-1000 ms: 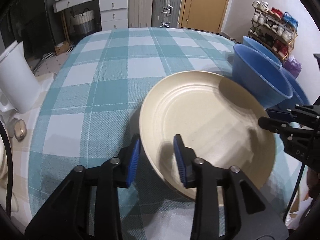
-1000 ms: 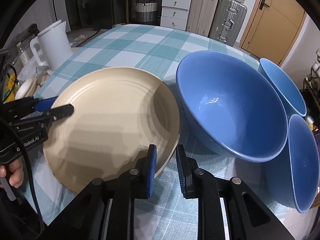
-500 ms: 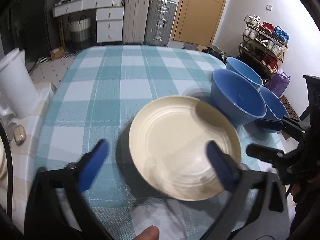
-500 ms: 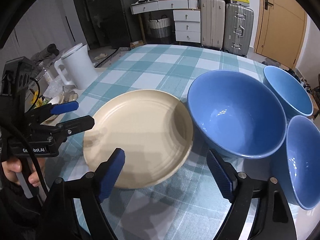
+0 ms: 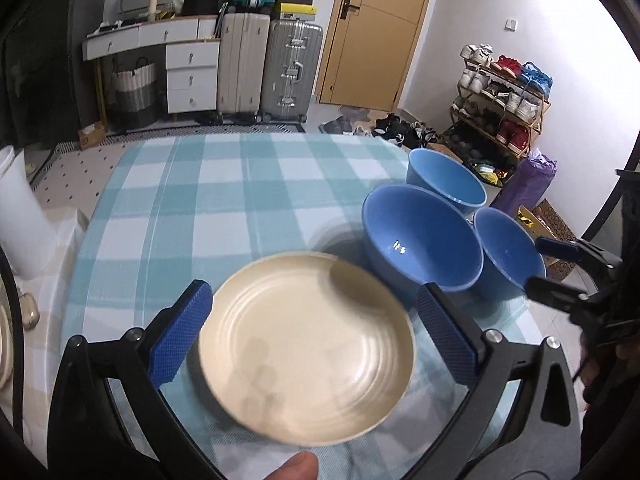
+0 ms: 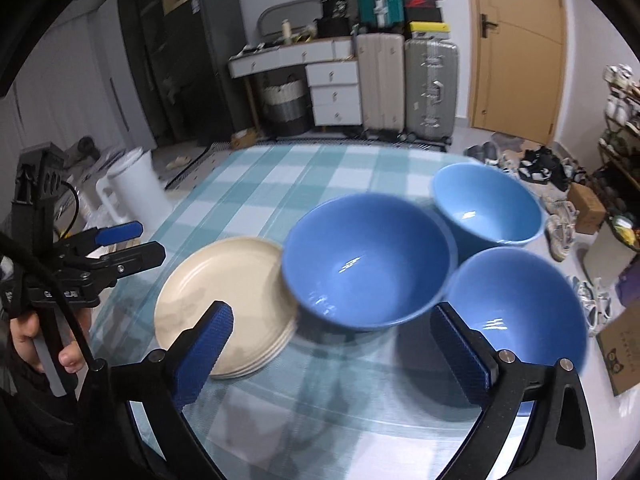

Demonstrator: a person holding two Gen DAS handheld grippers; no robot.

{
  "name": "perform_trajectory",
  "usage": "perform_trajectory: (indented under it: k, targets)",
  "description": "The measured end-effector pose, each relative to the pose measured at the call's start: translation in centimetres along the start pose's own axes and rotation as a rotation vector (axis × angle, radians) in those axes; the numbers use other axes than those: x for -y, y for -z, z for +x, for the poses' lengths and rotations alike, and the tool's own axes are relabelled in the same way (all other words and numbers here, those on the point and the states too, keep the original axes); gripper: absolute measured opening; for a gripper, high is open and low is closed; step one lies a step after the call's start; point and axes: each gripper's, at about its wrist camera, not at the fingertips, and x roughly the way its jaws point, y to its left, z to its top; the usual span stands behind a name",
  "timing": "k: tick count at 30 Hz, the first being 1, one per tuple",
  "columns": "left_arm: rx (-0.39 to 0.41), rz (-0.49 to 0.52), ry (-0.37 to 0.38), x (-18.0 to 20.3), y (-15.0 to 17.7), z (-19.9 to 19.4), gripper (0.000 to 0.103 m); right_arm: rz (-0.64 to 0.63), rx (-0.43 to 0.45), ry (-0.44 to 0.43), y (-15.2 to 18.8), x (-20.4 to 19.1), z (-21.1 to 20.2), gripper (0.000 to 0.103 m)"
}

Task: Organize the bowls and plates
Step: 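Move both tools toward the light-blue bowls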

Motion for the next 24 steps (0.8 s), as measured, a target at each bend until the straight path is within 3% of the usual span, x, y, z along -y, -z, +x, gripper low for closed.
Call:
perform_trajectory:
  k: [12,24]
  targets:
    - [0.016,0.099,-0.010,6.9,-4.4,1.9,0.102,0.063,0.109,0.066,-2.6,6.5,-6.7,0.102]
    - [0.012,0.140,0.008,11.5,-8.3,3.9,0.102,0.146,0.162,0.090,-5.6,12.5,-9.8,0.102]
